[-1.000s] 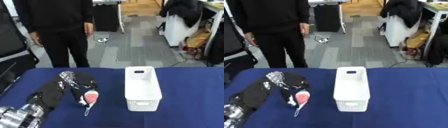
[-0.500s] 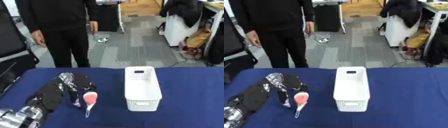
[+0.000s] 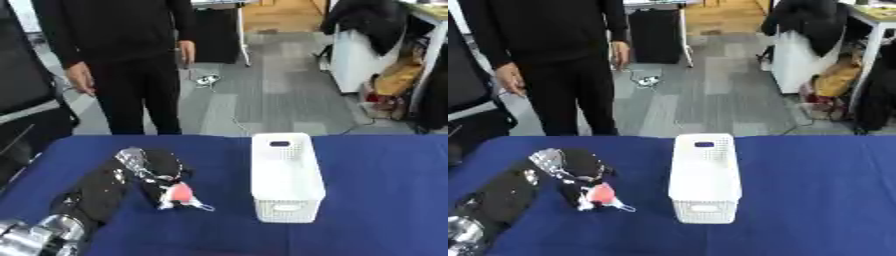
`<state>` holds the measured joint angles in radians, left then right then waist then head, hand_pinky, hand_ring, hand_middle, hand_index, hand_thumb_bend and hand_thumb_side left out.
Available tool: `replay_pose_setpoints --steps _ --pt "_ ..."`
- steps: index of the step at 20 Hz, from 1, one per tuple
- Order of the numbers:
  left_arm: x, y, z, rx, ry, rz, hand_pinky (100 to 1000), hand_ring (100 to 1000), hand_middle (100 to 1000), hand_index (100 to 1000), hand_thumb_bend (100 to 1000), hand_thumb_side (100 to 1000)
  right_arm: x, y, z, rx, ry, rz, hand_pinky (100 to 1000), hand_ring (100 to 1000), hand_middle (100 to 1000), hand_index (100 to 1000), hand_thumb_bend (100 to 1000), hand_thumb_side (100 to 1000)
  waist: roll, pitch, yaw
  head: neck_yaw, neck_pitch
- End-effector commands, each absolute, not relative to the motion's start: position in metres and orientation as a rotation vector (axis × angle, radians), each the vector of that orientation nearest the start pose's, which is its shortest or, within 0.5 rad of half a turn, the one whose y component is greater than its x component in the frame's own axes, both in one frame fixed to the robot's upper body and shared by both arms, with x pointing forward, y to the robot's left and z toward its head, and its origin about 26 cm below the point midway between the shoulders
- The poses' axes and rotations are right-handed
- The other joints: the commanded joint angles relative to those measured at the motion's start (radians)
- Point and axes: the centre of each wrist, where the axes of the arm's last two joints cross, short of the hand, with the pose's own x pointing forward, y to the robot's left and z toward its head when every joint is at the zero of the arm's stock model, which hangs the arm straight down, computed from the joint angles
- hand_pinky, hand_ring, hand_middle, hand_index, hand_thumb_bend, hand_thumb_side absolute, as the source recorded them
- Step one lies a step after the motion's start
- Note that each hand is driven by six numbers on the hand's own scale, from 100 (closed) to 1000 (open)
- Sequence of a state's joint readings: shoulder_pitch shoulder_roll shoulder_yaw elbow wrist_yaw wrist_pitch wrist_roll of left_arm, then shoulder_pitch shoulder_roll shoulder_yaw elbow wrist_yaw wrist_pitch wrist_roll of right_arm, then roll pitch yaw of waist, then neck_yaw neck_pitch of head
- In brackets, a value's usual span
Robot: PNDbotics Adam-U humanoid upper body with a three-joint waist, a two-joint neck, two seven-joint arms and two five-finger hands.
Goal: Pick up objects on the table and place them in the box.
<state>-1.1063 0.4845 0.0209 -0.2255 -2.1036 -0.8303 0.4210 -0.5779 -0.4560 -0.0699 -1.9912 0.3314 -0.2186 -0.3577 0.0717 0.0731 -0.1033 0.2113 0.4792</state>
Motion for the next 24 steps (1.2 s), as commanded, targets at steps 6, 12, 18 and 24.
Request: replay_pose_setpoints --steps 6,12,18,24 --pt "0.490 0.398 0.167 -1.253 1.842 2.526 100 100 100 153 100 809 0.306 -0.272 0.305 0.889 3.157 -0.268 227 420 449 1000 149 1000 0.000 -0.020 0.011 -0.007 0.020" --pt "0.490 0.403 0.181 -1.291 1.884 2.439 100 100 100 151 100 809 0.306 -0.273 0.303 0.901 3.156 -0.274 227 420 450 1000 149 1000 0.000 -0.022 0.017 -0.017 0.016" --pt "0.498 0.388 0.196 -1.279 1.956 2.281 100 100 100 143 100 786 0.305 -0.274 0.303 0.918 3.159 -0.260 228 420 450 1000 150 1000 0.002 -0.025 0.018 -0.016 0.004" --pt "0.503 0.375 0.197 -1.224 1.980 2.198 100 100 100 145 100 793 0.306 -0.273 0.304 0.912 3.164 -0.238 228 420 450 1000 144 1000 0.005 -0.026 0.011 -0.021 -0.021"
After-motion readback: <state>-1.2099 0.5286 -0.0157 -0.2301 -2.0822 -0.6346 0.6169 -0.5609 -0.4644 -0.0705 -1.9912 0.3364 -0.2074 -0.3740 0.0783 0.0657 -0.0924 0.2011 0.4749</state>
